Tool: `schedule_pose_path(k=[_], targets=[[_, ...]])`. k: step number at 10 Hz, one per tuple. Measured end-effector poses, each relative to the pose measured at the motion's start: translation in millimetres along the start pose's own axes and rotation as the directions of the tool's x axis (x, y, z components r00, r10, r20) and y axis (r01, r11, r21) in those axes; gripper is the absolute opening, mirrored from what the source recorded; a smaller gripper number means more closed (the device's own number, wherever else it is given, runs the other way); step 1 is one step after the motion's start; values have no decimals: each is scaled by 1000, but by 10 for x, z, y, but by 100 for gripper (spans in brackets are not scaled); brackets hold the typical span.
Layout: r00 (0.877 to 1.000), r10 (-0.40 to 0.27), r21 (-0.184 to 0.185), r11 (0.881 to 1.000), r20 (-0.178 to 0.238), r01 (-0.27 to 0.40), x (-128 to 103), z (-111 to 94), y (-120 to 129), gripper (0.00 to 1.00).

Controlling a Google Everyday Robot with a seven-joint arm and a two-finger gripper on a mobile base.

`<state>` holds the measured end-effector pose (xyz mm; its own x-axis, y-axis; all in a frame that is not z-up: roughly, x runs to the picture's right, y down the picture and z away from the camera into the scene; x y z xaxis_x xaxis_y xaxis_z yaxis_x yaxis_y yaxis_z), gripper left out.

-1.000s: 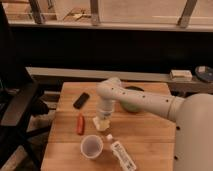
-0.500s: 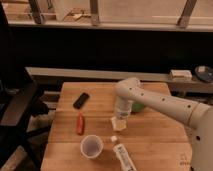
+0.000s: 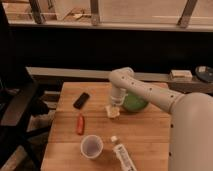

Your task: Wipe the white sponge on the table

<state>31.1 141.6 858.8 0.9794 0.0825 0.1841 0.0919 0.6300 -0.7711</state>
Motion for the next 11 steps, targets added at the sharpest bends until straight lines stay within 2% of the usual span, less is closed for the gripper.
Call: schedule_pose_path(k=[3,5,6,8,10,11], targets=[[995,-99,-11,995,24,99,-451,84,-52,0],[987,-155,-25,987,43,156,-633,145,105,0],[983,-171,-42,984,60,173,-673,203,277,0],[984,-153,-70,985,94,160,-631,275,536,0],[990,-79,-100,991,116,91,-368,334,745,0],[993,-51,-100,993,109,62,-231,327,747,0]])
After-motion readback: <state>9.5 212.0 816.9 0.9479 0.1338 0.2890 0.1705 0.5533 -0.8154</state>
